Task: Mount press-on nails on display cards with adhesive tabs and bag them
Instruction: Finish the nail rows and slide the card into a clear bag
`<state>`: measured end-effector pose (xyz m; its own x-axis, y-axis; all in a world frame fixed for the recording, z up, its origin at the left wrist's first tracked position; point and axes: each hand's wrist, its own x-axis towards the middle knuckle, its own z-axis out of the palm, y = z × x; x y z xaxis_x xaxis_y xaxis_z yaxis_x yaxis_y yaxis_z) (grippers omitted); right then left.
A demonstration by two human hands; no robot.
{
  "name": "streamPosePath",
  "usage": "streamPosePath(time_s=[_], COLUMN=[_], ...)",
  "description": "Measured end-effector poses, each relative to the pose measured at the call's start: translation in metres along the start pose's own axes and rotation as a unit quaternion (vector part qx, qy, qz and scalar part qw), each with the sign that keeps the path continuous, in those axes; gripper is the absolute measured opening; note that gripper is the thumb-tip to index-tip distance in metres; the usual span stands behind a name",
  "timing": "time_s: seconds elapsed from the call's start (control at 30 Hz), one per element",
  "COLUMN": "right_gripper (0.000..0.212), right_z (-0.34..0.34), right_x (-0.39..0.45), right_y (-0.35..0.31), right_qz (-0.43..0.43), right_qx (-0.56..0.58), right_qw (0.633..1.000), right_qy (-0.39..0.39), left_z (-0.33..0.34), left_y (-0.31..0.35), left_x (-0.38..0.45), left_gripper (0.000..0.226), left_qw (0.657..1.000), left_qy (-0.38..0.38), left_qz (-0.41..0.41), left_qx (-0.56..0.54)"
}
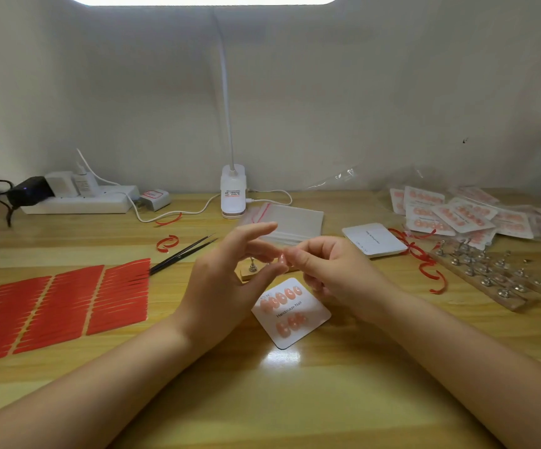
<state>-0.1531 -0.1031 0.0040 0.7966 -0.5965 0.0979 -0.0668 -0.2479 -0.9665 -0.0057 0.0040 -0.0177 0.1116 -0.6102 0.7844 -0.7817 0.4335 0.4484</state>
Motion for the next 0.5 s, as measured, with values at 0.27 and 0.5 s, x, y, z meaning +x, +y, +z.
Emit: streamPosePath(time_s=[0.27, 0.5], right_gripper=[0.032, 0.087], right_z=[-0.028, -0.037], right_x=[0.0, 0.001], right_y=[-0.013, -0.001], right_qz=[-0.036, 0.037], right_qx=[-0.464, -0.479], right_qw=[0.882, 0.859], right_qy=[-0.076, -0.179], left_z=[-0.001, 0.009], left_y=[0.002, 0.004], left_x=[-0.003, -0.007], left_gripper=[0.051, 0.056], left_qw=[0.998, 0.974], left_qy=[-0.003, -0.055], left_qz=[-0.046, -0.197], left_qx=[0.043, 0.093])
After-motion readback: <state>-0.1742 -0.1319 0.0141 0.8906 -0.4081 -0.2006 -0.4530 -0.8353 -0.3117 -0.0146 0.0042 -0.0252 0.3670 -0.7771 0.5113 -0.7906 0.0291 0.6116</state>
